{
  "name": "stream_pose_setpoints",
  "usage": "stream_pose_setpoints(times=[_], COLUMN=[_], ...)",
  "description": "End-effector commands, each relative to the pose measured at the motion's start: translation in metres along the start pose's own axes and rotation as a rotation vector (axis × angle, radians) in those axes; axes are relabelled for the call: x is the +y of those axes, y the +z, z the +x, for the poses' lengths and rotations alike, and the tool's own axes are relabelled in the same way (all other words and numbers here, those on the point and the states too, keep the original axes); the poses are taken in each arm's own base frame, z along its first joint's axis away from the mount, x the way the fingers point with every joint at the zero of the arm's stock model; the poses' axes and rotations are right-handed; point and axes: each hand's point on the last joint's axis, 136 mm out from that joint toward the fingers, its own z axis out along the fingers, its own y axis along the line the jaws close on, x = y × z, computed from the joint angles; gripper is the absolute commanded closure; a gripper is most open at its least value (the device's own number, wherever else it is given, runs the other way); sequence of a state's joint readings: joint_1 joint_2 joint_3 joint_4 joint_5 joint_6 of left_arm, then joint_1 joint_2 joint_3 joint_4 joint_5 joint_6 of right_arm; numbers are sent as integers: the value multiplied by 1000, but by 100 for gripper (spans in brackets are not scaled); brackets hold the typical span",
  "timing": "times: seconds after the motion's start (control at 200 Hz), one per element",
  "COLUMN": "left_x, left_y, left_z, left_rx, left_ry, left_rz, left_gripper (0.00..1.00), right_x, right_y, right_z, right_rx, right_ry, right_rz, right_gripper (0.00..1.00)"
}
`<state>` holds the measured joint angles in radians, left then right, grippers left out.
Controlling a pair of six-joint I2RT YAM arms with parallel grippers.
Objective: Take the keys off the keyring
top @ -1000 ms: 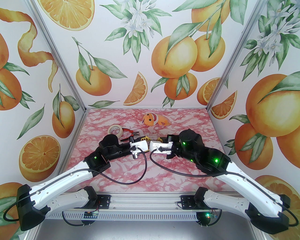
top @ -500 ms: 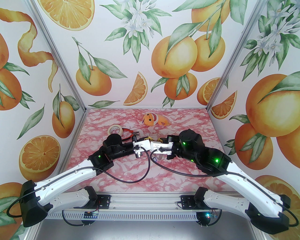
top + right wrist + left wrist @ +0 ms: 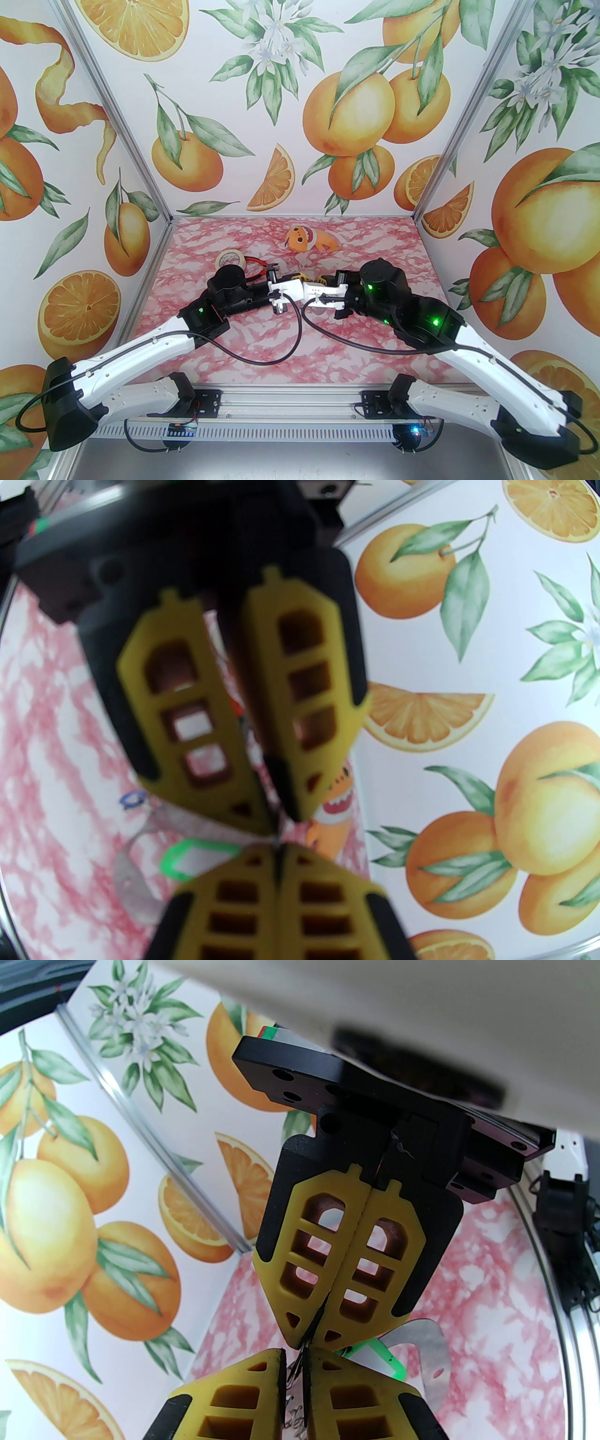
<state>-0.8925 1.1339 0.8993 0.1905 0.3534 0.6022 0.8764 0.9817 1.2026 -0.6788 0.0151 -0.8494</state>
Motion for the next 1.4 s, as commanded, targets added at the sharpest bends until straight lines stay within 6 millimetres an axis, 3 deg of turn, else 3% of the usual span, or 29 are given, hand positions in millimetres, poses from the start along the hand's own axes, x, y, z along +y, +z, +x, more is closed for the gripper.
stream_pose_setpoints(times=[0.0,0.33,0.766,0.956,1.396], left_x=[-6,-8,-10,-6,0], left_y=[4,4,-7,-6,-3], left_z=[9,20,11,-2,0], left_rx=[43,82,29,-22,-14], left_ry=[48,91,122,125,167], left_rz=[23,21,1,-20,-56], left_gripper=[82,77,69,71,82], right_x=[-18,-20,-25,-21,-24], right_y=[-12,-13,-12,-7,-12], right_z=[-27,-25,-27,-30,-35], right_rx=[-103,-91,-156,-179,-209], right_ry=[30,26,-136,-153,-147], right_rz=[51,62,167,163,176], right_gripper=[100,100,100,100,100])
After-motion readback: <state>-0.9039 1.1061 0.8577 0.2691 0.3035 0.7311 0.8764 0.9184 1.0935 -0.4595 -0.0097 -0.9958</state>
